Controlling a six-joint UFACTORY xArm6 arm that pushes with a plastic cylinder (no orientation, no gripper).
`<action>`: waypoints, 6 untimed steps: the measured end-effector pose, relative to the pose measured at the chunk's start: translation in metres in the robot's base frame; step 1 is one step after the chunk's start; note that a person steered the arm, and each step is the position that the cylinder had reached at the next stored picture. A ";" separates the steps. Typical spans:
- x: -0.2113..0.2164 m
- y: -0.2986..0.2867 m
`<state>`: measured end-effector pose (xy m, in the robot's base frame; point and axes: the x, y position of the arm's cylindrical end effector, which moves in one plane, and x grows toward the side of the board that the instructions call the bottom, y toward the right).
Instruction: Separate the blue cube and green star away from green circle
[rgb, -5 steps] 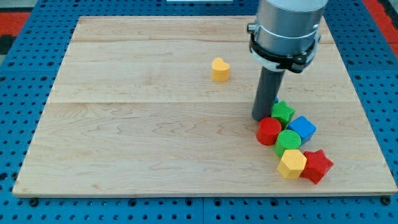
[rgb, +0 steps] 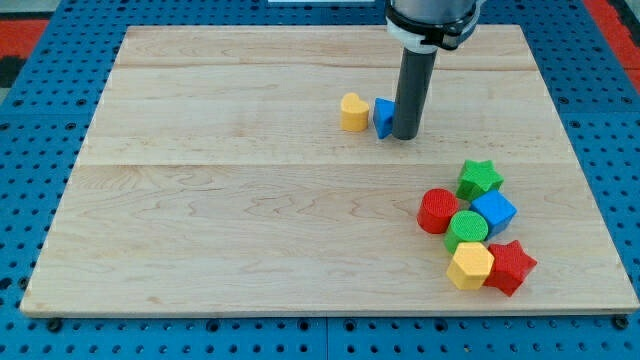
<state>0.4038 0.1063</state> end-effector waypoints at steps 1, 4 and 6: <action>0.014 0.086; 0.155 0.147; 0.177 0.091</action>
